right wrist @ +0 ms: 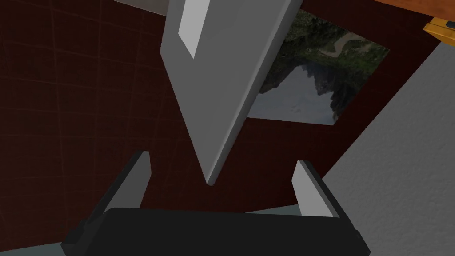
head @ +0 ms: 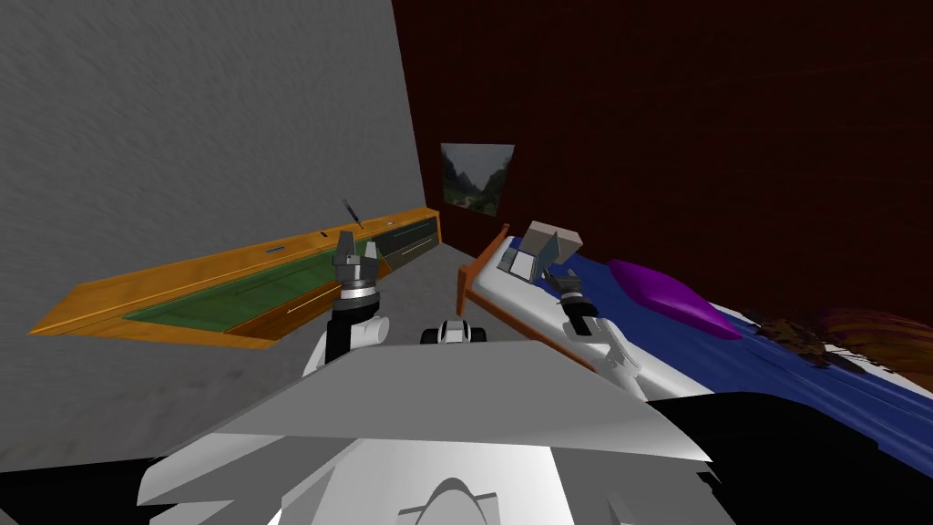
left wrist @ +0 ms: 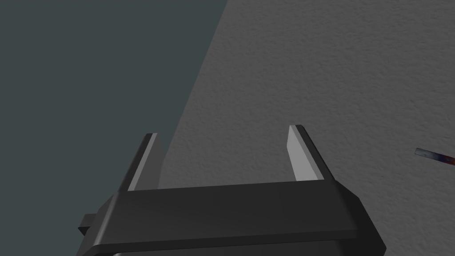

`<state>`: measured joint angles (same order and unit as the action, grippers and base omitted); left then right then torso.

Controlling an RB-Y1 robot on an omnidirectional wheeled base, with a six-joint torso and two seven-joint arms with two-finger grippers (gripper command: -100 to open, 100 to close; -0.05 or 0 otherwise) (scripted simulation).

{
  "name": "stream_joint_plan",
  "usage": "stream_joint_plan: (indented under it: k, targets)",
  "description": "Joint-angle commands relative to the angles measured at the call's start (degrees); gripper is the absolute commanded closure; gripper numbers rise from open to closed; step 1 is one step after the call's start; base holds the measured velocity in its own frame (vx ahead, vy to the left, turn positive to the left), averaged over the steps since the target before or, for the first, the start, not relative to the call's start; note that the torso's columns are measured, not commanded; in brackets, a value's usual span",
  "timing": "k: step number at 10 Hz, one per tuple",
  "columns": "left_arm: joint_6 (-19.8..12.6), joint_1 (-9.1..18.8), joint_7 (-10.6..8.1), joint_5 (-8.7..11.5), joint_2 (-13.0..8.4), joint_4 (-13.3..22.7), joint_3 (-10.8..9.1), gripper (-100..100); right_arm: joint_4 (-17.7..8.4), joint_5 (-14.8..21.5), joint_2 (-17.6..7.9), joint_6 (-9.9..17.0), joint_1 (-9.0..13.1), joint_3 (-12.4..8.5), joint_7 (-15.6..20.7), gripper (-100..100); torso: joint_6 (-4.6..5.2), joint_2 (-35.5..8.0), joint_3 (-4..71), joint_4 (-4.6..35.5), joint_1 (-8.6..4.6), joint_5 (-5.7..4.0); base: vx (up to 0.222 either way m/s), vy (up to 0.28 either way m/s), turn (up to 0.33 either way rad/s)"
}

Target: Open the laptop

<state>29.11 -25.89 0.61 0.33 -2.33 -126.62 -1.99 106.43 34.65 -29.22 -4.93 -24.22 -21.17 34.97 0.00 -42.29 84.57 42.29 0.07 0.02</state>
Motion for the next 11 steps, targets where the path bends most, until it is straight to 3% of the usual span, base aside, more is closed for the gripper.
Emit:
stream_joint_plan:
  k: [1,4,5,6,11]
  targets:
    - [0.00,0.00,0.00,0.00,0.00,0.00,0.00,0,-1.87,2.33,-2.57,2.90,0.14,-1.85,2.36,-100,0.00,0.04,0.02,-0.01,-0.07,-0.01,0.090,0.101,0.040]
    - [0.00,0.00,0.00,0.00,0.00,0.00,0.00,0,-4.89,5.22,-5.41,5.53,0.54,-4.26,5.33,-100,0.00,0.01,-0.01,0.00,-0.05,-0.03,0.089,0.111,0.045]
    - [0.00,0.00,0.00,0.00,0.00,0.00,0.00,0,-4.25,4.56,-5.04,5.11,0.50,-3.66,4.59,-100,0.00,0.04,0.03,-0.01,0.03,0.01,0.044,0.060,0.003]
    - [0.00,0.00,0.00,0.00,-0.01,0.00,-0.01,0,-5.32,4.83,-5.47,7.90,1.76,-3.83,4.93,-100,0.02,-0.12,-0.07,0.02,-0.20,-0.05,-0.062,-0.021,0.269]
    - [-0.01,0.03,0.00,0.00,-0.02,0.01,-0.01,0,-7.75,5.33,-6.21,14.33,4.88,-4.01,5.38,-100,0.00,0.14,0.09,-0.04,0.03,0.01,-0.138,-0.053,0.273]
